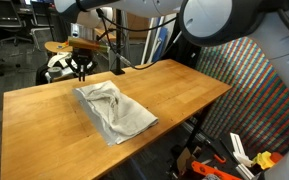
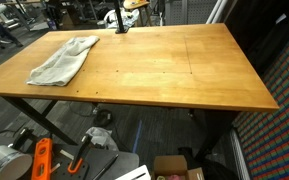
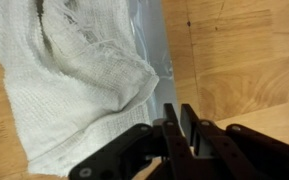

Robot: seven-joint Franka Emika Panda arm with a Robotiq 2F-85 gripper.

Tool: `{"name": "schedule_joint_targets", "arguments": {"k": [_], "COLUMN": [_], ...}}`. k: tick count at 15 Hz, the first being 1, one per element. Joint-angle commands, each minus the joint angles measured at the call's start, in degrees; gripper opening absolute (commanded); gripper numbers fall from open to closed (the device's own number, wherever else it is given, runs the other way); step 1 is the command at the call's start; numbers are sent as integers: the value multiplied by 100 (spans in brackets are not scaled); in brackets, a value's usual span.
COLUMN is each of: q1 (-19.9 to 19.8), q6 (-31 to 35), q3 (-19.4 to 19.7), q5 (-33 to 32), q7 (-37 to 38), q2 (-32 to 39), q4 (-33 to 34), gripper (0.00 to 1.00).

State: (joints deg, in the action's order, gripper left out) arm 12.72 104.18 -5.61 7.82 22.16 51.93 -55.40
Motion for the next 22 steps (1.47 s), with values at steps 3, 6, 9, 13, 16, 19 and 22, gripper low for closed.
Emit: {"name": "schedule_joint_targets", "arguments": {"k": [3,6,9,13,16,19,22], "q1": [193,325,462,558,557,538,539], "q6": [-558,-200,88,377,483,504,524], "q3": [158,164,157,158,188,224,240], "q5": [-621,-1015,-1339,-1624,-1744,-1777,-1764], "q7": [-382,-502,-482,-403,-352,-370,-374], "q2": [81,26,44,74,121,156,192], "q4": [78,-293,-561,-766,-818,-840,-819], "gripper": [62,84,100,100,73,49,27]}}
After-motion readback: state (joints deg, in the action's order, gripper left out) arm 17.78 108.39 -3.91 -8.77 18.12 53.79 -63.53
